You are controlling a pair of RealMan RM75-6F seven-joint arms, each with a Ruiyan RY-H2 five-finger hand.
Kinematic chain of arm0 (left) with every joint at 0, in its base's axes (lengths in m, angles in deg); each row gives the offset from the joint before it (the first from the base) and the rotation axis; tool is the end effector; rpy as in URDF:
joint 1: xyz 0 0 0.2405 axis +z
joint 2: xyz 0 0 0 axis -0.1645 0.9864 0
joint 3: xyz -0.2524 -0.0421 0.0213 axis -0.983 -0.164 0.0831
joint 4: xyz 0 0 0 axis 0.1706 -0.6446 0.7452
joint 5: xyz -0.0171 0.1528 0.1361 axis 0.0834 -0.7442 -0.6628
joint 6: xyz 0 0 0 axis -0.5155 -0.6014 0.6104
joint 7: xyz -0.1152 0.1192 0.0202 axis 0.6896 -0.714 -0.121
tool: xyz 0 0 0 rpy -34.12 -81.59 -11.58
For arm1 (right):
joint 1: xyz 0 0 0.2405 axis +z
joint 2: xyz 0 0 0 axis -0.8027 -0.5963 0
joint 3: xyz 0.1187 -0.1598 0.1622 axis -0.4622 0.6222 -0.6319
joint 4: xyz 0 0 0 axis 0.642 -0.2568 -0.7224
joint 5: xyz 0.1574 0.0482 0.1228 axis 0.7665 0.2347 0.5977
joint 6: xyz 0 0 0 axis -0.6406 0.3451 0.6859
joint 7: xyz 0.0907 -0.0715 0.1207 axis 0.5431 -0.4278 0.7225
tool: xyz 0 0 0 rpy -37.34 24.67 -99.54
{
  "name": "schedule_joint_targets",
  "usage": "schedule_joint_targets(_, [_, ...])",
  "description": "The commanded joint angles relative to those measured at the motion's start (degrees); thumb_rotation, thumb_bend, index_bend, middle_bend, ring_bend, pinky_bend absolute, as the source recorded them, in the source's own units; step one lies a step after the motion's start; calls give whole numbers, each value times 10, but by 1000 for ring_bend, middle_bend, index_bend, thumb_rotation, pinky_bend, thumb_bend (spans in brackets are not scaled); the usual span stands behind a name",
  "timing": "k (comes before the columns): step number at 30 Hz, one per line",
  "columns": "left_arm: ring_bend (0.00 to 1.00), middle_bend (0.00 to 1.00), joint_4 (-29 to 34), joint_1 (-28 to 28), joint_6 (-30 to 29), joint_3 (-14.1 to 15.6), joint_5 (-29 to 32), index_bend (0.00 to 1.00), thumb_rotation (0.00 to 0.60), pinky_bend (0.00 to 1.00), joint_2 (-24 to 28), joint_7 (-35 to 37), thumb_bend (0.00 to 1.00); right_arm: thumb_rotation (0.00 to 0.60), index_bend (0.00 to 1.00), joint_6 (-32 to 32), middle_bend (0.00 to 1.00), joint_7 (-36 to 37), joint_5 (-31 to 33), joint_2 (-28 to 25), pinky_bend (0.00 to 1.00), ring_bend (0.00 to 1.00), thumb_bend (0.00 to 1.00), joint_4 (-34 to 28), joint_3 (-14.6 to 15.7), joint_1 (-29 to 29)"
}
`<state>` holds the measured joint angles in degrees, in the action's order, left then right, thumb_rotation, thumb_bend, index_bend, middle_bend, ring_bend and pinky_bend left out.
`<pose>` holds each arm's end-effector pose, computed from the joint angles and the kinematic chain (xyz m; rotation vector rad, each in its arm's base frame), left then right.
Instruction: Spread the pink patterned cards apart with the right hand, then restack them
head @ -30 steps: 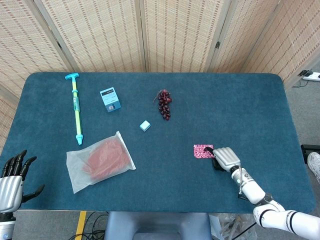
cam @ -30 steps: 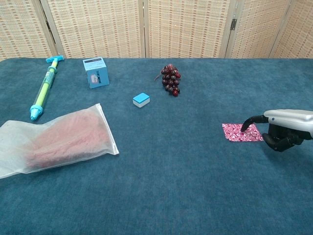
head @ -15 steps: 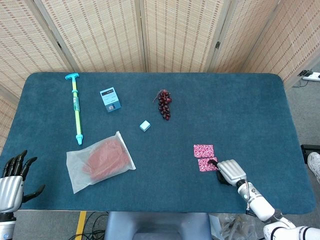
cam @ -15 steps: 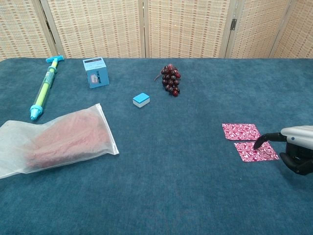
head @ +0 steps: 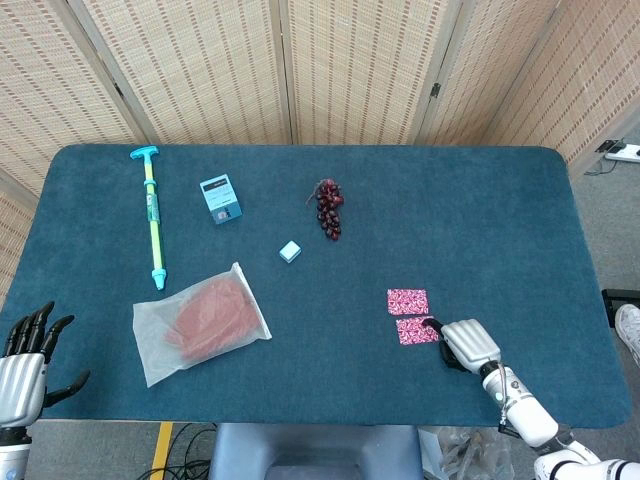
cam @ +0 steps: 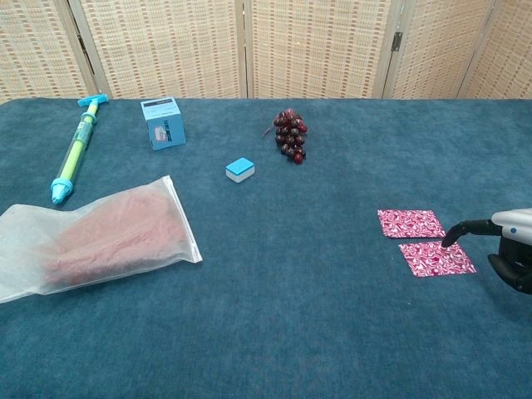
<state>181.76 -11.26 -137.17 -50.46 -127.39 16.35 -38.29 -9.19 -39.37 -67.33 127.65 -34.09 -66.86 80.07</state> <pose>-0.3077 0.1837 0.1450 -1.3300 -0.8928 -0.9004 -0.2780 -0.2666 0.0046 1.9046 -1.1930 0.5883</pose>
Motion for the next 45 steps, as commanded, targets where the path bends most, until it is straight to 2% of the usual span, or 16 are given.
schedule_joint_targets(1, [22,29,0,0,0,0,-1,195,600,90,1,1,230,600,187,5,970,2,3,6,1000,1000,842,7,-3,3])
schedule_joint_targets(9, [22,29,-2,3,-2,1,1,194,600,90,3,5,231,600,187,12,970,-6,3,9,1000,1000,842,7,3,4])
schedule_joint_targets(13, [22,29,-5,3,-3,0,0,194,600,90,1,8,230,600,187,-5,970,-8,-7,2,1000,1000,842,-9,8,-5])
schedule_joint_targets(18, [22,29,-5,2,-3,0,-4,194,600,90,1,9,230,600,187,-20,970,-1,-8,1,1000,1000,842,-4,-8,-4])
schedule_joint_targets(26, [22,29,-6,6,-4,1,1,194,600,90,2,7,230,600,187,10,970,-3,19,24,1000,1000,842,29,-41,28])
schedule_joint_targets(37, [22,29,-9,9,-2,3,6,194,600,90,4,7,230,600,187,32,970,-15,55,40,1000,1000,842,60,-44,38])
schedule_joint_targets(45, [22,29,-10,9,-1,2,6,194,600,90,2,6,230,600,187,39,969,-10,49,51,1000,1000,838,65,-46,48])
